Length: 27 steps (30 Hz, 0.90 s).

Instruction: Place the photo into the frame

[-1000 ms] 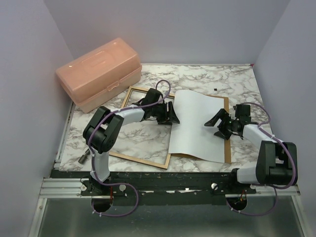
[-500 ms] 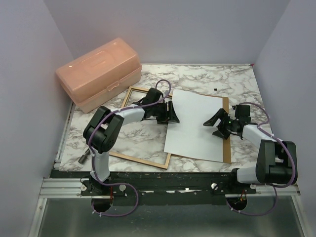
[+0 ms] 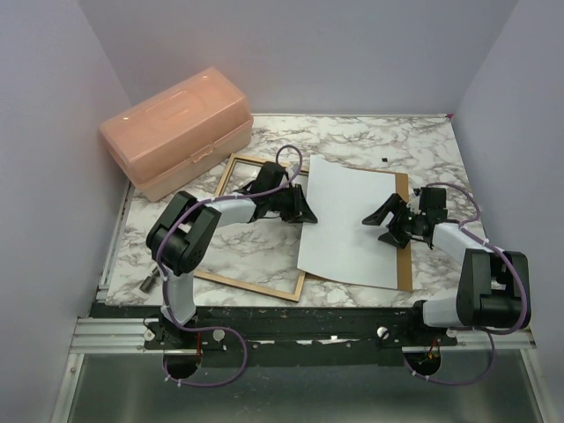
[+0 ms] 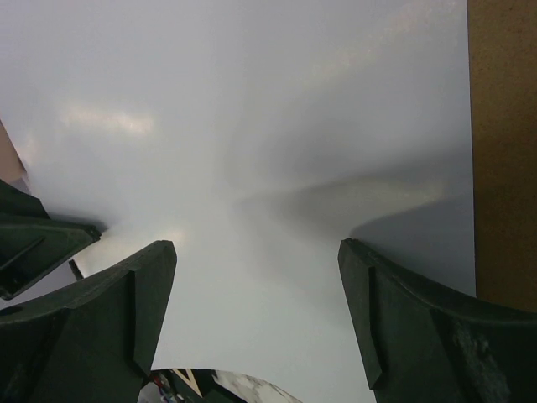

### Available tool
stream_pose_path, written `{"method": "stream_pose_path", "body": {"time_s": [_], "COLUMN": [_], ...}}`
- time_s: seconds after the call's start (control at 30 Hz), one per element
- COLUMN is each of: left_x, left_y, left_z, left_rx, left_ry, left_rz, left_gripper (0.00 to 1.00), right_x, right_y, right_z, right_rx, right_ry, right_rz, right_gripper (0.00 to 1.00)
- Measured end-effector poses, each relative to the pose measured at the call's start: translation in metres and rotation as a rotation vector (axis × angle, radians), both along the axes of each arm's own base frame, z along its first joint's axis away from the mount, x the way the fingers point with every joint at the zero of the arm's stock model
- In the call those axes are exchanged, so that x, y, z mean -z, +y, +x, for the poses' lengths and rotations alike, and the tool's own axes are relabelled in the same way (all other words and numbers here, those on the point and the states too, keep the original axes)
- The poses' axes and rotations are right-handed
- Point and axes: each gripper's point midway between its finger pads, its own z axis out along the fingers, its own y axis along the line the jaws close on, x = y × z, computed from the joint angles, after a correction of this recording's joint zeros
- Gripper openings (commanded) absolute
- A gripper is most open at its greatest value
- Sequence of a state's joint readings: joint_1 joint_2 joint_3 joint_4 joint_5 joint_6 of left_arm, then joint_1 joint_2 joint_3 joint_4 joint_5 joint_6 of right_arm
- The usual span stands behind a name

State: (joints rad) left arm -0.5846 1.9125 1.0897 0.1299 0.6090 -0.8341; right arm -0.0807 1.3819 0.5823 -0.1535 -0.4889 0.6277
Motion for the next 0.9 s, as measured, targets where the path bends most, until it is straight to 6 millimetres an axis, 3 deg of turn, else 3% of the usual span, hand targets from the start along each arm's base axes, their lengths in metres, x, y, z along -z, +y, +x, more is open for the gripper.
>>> {"method": "stream_pose_path", "body": {"time_s": [0.07, 0.2, 0.27, 0.4, 0.6, 0.77, 0.9], "left_x": [-0.001, -0.002, -0.004, -0.031, -0.123, -0.203, -0.247], "left_y": [-0.001, 0.0, 0.003, 0.014, 0.037, 0.081, 0.113], "left_z": [0.001, 0.0, -0.003, -0.013, -0.015, -0.027, -0.047], "left_rx": [-0.003, -0.006, -0.011, -0.027, -0.081, -0.177, -0.259], "left_ry": [-0.002, 0.0, 0.001, -0.032, -0.204, -0.382, -0.492], "left_rz": [-0.007, -0.004, 0.002, -0.002, -0.102, -0.196, -0.213], "left_gripper": [0.0, 0.0, 0.0, 0.0, 0.0, 0.0, 0.0], "right_x": [0.0, -0.004, -0.006, -0.019, -0.046, -0.062, -0.066], "right_y": [0.0, 0.001, 0.002, 0.002, 0.001, 0.004, 0.016], "right_z": [0.0, -0.003, -0.008, -0.014, -0.012, -0.01, -0.014], "right_rx": [-0.001, -0.004, -0.007, -0.014, -0.025, -0.039, -0.078], "right_ry": [-0.001, -0.007, -0.002, -0.027, -0.083, -0.108, -0.106], "right_rz": [0.001, 0.004, 0.004, -0.004, -0.017, -0.022, -0.022], "right_gripper": [0.88, 0.9, 0.95, 1.0, 1.0, 1.0, 0.98]}}
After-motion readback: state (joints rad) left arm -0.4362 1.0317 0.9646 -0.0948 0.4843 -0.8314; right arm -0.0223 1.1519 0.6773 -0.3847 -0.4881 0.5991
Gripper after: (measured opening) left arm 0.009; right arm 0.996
